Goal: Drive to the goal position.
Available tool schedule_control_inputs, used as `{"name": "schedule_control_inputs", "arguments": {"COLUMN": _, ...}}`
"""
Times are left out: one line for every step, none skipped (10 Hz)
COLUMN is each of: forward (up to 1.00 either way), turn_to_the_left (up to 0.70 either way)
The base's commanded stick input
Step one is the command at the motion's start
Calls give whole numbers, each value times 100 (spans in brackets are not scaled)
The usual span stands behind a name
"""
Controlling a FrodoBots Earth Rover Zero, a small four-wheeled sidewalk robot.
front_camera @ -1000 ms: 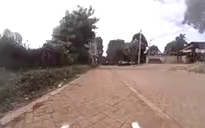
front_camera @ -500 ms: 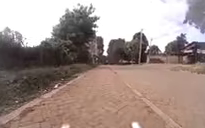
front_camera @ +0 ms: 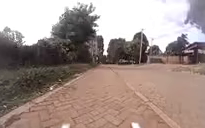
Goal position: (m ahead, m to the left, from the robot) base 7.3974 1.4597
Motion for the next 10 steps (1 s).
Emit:
{"name": "schedule_control_inputs", "arguments": {"forward": 50, "turn_to_the_left": 0}}
{"name": "schedule_control_inputs", "arguments": {"forward": 50, "turn_to_the_left": 0}}
{"name": "schedule_control_inputs", "arguments": {"forward": 50, "turn_to_the_left": 0}}
{"name": "schedule_control_inputs", "arguments": {"forward": 50, "turn_to_the_left": 0}}
{"name": "schedule_control_inputs", "arguments": {"forward": 50, "turn_to_the_left": 19}}
{"name": "schedule_control_inputs", "arguments": {"forward": 50, "turn_to_the_left": 47}}
{"name": "schedule_control_inputs", "arguments": {"forward": 50, "turn_to_the_left": 50}}
{"name": "schedule_control_inputs", "arguments": {"forward": 50, "turn_to_the_left": 48}}
{"name": "schedule_control_inputs", "arguments": {"forward": 50, "turn_to_the_left": 23}}
{"name": "schedule_control_inputs", "arguments": {"forward": 50, "turn_to_the_left": 0}}
